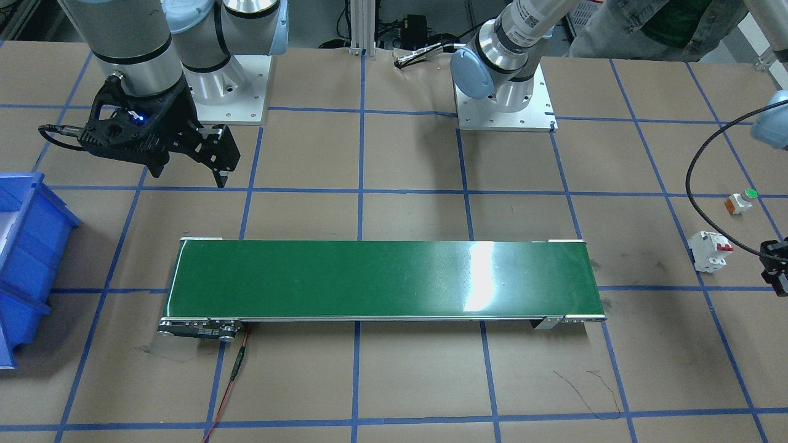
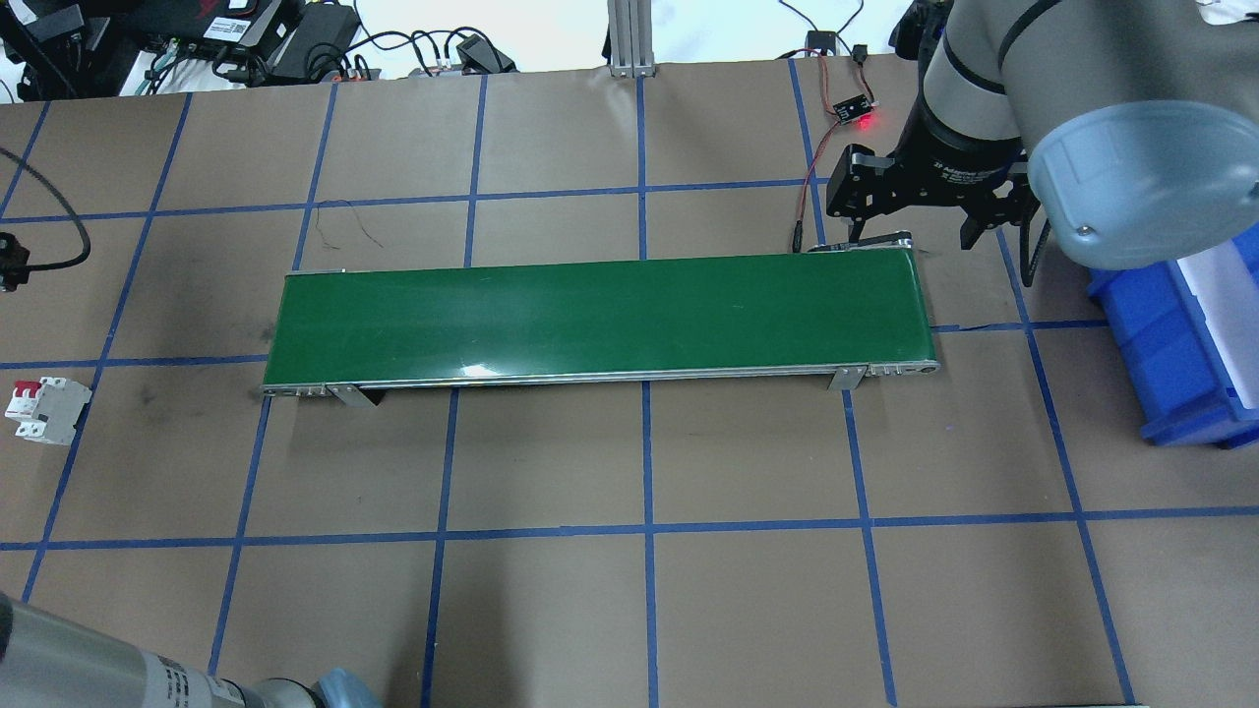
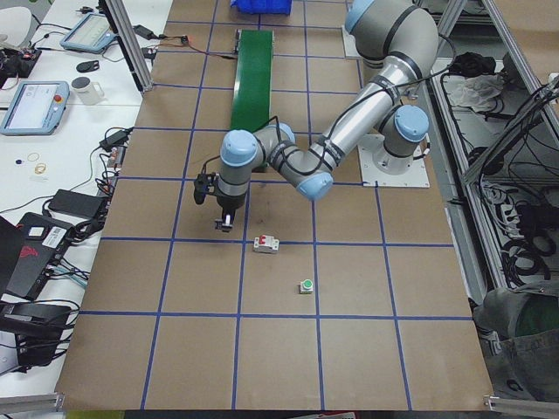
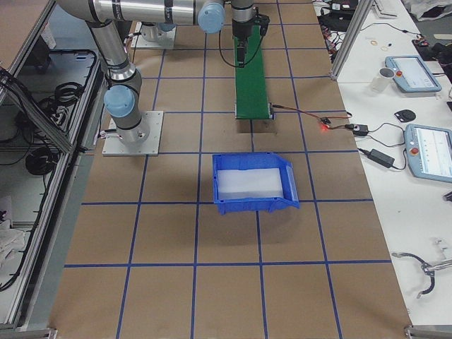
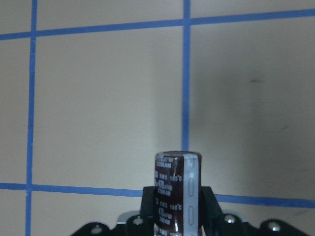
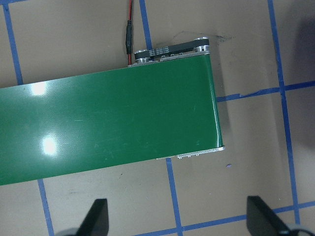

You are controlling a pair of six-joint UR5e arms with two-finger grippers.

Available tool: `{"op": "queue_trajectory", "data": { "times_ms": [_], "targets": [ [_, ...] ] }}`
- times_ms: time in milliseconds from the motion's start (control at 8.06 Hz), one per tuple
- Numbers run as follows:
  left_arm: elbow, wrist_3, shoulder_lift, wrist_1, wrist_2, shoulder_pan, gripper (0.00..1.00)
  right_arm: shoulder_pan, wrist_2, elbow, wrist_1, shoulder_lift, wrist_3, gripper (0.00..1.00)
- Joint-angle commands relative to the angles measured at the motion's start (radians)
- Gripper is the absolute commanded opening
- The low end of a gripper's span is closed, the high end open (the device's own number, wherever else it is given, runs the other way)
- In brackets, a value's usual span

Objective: Move capacitor from left to right
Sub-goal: 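Carry the capacitor with the left gripper over the conveyor's near end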

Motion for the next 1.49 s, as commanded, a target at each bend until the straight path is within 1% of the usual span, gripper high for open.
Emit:
{"op": "queue_trajectory", "data": {
  "times_ms": [0, 124, 248, 372, 745, 869, 993, 1241, 1365],
  "targets": [
    [0.002, -0.198, 0.150, -0.183, 0.060, -0.150, 0.00, 0.000, -0.001, 0.000, 0.002, 0.000, 0.000, 1.00],
    [-0.002, -0.245, 0.170, -0.196, 0.056, -0.215, 0.00, 0.000, -0.002, 0.000, 0.000, 0.000, 0.000, 1.00],
    [-0.002, -0.255, 0.172, -0.222, 0.044, -0.288, 0.00, 0.000, -0.004, 0.000, 0.002, 0.000, 0.000, 1.00],
    [-0.002, -0.252, 0.170, -0.239, 0.004, -0.336, 0.00, 0.000, -0.006, 0.000, 0.002, 0.000, 0.000, 1.00],
    [-0.008, -0.273, 0.152, -0.348, -0.001, -0.440, 0.00, 0.000, -0.009, 0.000, 0.003, 0.000, 0.000, 1.00],
    [-0.033, -0.345, 0.147, -0.351, -0.001, -0.462, 0.00, 0.000, -0.010, 0.000, 0.005, 0.000, 0.000, 1.00],
    [-0.054, -0.364, 0.146, -0.351, -0.007, -0.471, 0.00, 0.000, -0.012, 0.000, 0.005, 0.000, 0.000, 1.00],
    [-0.056, -0.417, 0.111, -0.351, -0.009, -0.491, 0.00, 0.000, -0.013, -0.002, 0.006, 0.000, 0.000, 1.00],
    [-0.056, -0.427, 0.109, -0.351, -0.007, -0.493, 0.00, 0.000, -0.013, -0.002, 0.006, 0.000, 0.000, 1.00]
  ]
}}
